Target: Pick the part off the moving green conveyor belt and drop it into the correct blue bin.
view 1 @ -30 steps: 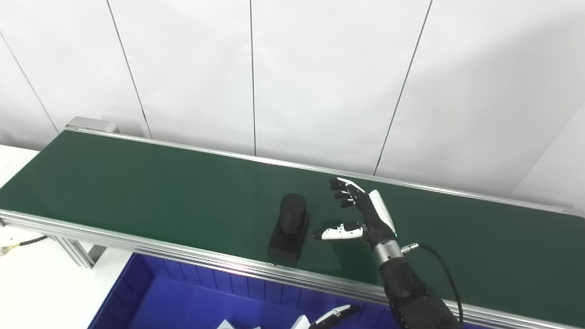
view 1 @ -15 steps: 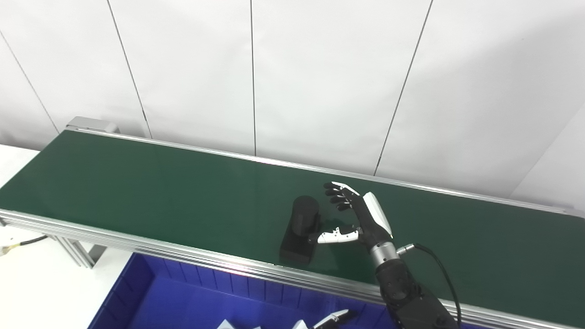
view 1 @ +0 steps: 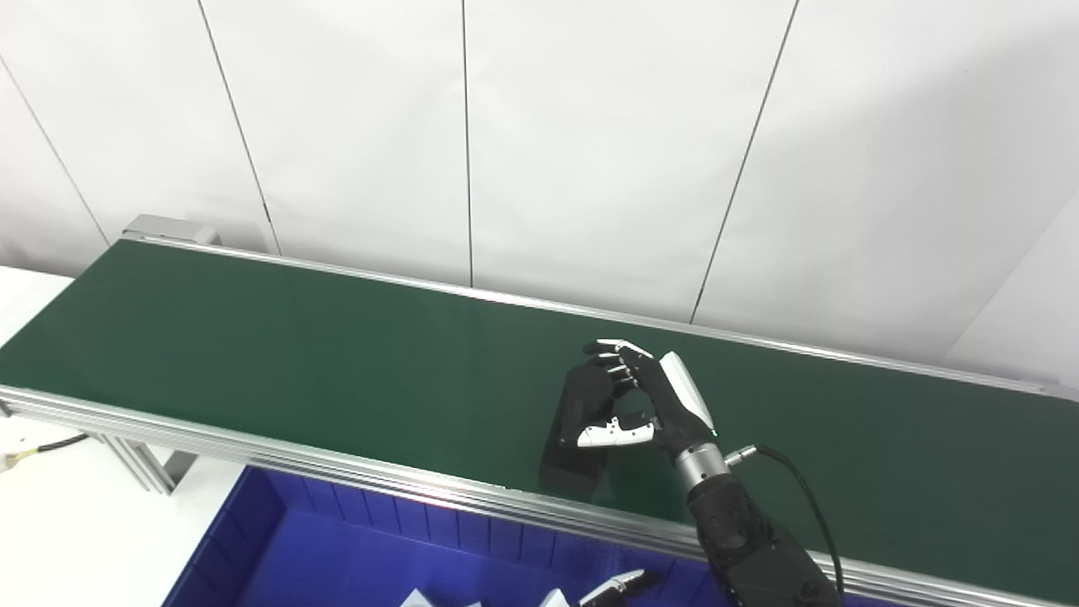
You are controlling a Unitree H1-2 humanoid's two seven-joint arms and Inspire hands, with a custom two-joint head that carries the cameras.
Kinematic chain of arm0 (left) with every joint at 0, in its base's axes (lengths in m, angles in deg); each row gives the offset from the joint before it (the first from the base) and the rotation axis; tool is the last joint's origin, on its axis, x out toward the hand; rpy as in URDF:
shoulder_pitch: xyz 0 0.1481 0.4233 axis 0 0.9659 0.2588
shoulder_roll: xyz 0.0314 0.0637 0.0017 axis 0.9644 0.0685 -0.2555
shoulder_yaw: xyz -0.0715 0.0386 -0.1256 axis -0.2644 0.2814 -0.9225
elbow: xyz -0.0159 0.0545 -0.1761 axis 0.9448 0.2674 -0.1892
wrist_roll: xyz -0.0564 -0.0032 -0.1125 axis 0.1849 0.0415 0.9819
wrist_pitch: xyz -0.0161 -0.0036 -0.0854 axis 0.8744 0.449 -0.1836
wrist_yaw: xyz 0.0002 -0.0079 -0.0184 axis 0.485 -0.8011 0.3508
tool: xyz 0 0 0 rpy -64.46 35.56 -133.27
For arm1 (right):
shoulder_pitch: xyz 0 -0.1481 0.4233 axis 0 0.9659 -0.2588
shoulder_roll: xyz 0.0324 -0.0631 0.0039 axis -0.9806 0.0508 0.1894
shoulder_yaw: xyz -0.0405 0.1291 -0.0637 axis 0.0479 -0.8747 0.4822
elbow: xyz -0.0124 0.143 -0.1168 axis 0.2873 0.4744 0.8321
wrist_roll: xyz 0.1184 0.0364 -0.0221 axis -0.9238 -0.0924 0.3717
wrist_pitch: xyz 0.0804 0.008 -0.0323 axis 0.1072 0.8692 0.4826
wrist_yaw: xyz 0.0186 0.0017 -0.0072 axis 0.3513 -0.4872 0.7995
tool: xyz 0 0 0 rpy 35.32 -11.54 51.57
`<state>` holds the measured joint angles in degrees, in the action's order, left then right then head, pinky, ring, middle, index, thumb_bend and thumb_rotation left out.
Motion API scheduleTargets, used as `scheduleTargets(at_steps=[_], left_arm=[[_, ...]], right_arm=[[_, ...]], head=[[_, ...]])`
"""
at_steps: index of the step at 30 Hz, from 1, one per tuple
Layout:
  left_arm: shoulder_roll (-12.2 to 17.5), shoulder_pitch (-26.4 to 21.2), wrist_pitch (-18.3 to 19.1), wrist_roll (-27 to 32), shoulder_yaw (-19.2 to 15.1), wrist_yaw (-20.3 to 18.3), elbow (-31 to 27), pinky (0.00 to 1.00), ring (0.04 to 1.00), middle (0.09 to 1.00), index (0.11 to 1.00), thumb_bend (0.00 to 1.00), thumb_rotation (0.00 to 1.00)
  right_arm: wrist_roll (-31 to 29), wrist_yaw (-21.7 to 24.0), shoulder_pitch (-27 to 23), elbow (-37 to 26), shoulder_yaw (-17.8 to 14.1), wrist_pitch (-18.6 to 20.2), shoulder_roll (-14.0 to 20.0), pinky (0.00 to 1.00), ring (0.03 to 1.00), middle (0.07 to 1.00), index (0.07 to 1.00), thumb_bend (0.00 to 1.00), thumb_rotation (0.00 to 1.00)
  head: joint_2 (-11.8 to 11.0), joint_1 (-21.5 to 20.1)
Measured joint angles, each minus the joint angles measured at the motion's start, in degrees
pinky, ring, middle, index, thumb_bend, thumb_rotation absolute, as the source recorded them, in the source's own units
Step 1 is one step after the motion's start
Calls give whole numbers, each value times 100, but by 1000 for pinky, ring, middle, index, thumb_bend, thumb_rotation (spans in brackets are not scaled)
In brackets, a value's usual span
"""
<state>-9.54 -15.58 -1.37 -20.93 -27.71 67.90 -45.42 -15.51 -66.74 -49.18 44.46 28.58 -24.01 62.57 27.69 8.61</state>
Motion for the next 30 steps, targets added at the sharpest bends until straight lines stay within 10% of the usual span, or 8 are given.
scheduleTargets(at_steps=[4,30], left_arm=[[0,0,0,0,1,-1,0,852,879,891,869,938,863],[12,11,0,-1,18,41,-20,861,881,898,886,939,869]], right_arm=[[63,24,-36,86,-53,0,-13,255,315,428,536,536,12],[492,44,120,-378,112,-1,234,245,310,424,524,520,0]], head=[[26,-9],[220,-562]])
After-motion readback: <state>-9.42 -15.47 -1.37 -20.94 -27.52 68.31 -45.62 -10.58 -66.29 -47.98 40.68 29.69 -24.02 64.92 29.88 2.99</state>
